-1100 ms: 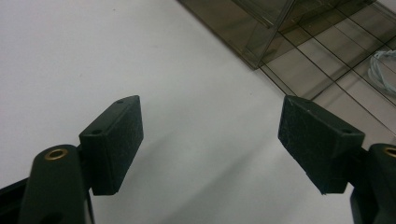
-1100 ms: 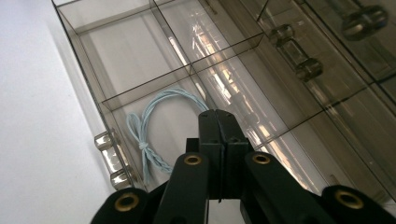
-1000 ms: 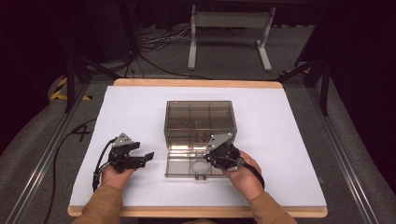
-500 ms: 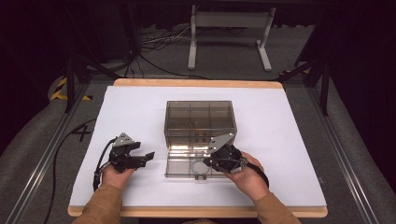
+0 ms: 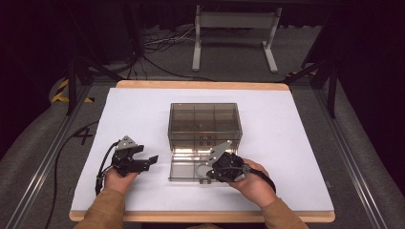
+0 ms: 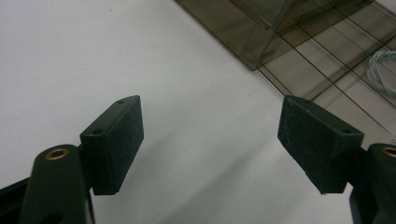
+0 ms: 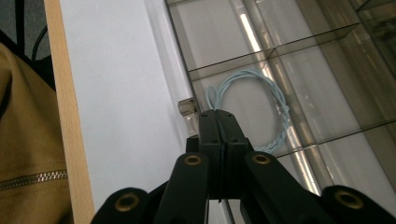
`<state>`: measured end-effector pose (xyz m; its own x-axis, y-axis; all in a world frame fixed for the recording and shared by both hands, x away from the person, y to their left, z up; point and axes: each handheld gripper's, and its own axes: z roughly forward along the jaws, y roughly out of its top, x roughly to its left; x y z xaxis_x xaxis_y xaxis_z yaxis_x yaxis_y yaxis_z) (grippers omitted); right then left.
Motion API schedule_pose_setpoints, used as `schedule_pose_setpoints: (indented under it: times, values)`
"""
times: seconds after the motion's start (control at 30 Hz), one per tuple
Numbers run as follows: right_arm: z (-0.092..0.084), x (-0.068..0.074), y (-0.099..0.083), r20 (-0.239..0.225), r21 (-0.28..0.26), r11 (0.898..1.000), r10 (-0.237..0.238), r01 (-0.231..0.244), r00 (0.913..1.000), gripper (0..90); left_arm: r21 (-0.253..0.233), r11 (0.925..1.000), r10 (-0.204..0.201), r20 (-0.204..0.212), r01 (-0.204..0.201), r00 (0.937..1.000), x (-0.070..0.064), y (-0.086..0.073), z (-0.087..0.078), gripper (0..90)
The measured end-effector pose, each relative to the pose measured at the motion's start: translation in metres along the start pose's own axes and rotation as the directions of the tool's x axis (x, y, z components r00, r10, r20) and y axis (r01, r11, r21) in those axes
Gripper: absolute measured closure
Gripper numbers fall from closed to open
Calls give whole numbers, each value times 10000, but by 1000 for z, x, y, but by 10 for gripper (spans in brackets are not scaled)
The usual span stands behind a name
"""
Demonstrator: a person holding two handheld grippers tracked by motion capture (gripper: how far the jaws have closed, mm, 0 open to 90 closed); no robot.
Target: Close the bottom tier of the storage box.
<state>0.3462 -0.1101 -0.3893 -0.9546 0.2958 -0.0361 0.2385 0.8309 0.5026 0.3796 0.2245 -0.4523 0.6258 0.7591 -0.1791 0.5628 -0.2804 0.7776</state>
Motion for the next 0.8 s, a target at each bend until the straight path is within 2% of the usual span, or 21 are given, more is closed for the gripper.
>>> schedule_pose_setpoints:
  times: [0.3,0.4,0.53,0.8]
  values:
    - [7,7,2,-538,612,9978,-201,233,9984,900,-1,10000,-1,16,1,10000,0,0,0,234]
    - [10,7,2,-608,655,9968,-422,462,9973,900,8,10000,-8,12,8,10000,0,0,0,234]
    - [11,9,2,-770,992,9946,-236,312,9968,900,12,10000,-5,9,5,10000,0,0,0,234]
    - [17,12,2,-1036,1325,9897,-402,539,9938,900,13,10000,-6,12,5,10000,0,0,0,235]
